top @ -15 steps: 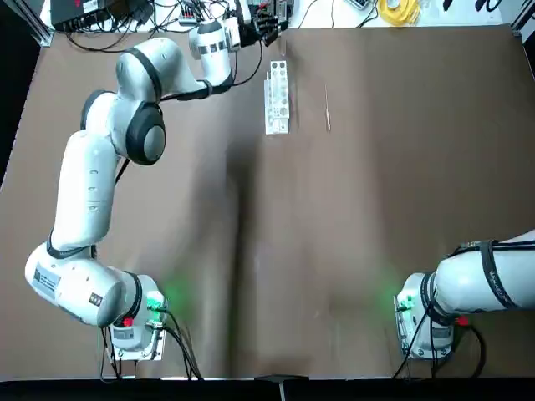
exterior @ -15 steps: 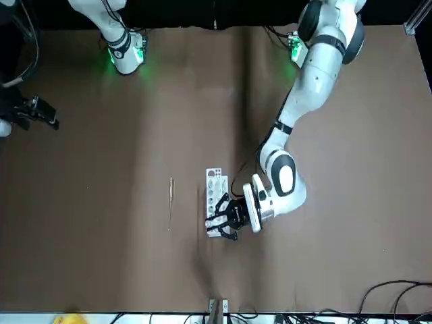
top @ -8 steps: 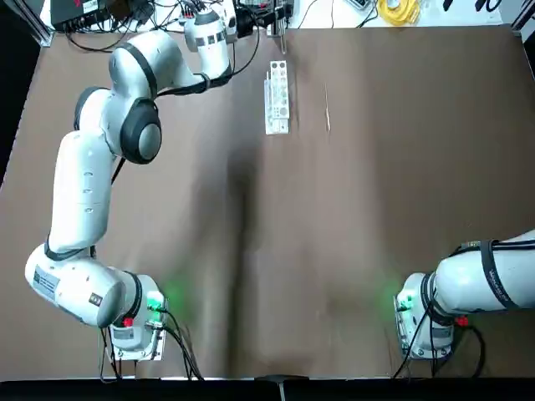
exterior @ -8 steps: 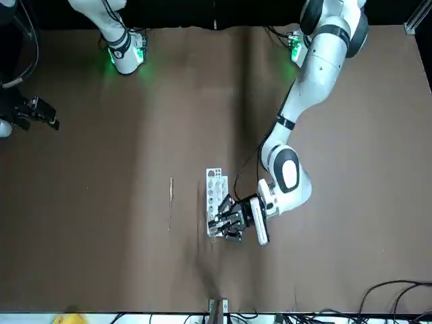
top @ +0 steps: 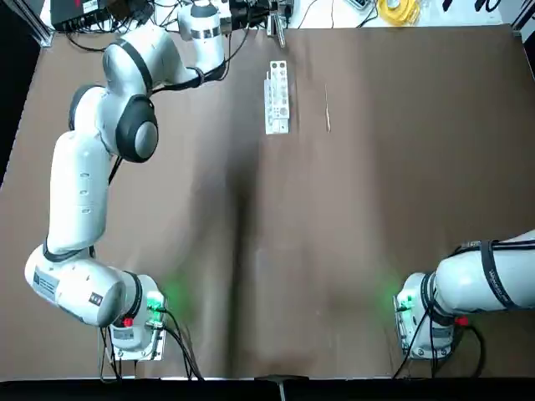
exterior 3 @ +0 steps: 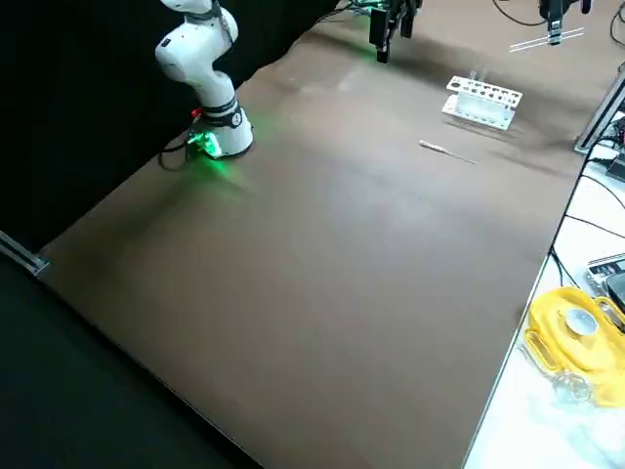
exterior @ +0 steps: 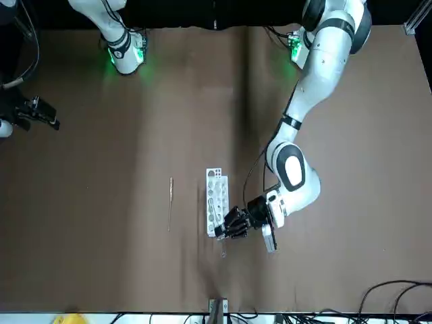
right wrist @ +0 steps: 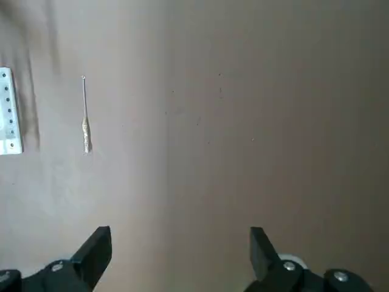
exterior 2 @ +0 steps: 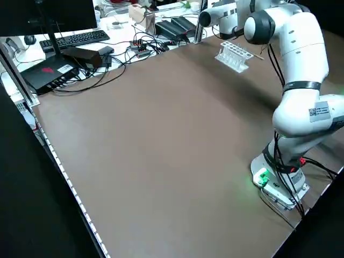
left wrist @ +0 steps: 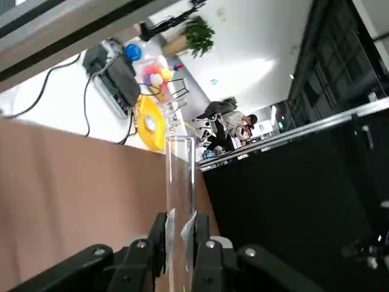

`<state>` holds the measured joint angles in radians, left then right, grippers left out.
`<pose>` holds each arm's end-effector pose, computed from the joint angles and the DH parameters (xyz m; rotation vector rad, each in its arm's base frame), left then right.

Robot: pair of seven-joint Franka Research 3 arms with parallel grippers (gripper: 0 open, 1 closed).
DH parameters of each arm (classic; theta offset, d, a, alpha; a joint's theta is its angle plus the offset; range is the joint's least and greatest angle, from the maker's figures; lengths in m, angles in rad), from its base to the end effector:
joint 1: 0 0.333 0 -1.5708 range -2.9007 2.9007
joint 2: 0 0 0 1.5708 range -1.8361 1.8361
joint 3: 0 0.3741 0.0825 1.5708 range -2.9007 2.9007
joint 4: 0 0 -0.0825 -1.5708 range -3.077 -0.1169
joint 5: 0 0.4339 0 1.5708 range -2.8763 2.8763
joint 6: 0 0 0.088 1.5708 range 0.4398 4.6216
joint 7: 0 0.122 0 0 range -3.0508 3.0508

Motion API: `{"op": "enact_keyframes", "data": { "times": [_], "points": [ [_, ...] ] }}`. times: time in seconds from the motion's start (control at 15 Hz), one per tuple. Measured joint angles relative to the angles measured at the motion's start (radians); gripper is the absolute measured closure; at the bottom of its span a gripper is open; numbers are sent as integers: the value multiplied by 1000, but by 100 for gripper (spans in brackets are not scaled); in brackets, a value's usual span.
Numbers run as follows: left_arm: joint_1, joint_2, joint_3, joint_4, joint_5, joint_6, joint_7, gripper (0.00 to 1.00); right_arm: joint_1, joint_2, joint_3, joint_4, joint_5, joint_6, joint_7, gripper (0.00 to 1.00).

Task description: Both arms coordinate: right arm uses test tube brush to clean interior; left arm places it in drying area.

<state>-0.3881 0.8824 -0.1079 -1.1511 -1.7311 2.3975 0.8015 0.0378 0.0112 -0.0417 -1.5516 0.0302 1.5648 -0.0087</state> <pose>0.8009 -0.4139 0.3271 1.7689 0.0303 0.4772 0.6082 0.0015 0.6704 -3.1119 -0.0078 -0.0034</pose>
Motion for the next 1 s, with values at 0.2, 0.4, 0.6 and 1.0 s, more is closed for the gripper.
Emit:
{"op": "enact_keyframes", "data": {
  "times": [0.2, 0.4, 0.6, 1.0],
  "points": [
    [8, -2, 0, -13, 65, -1, -207, 77, 0, 0, 0, 0, 0, 0, 0, 0],
    [11, -7, 0, -29, 79, -26, -465, 77, -1, 0, -1, 0, 0, 0, 0, 0],
    [29, -18, 0, -49, 81, -93, -705, 77, -2, 0, -3, 0, 0, 0, 0, 0],
    [87, -20, -1, -91, 82, -278, -1132, 77, -1, 1, -2, -2, 0, -3, 0, 0]
  ]
}}
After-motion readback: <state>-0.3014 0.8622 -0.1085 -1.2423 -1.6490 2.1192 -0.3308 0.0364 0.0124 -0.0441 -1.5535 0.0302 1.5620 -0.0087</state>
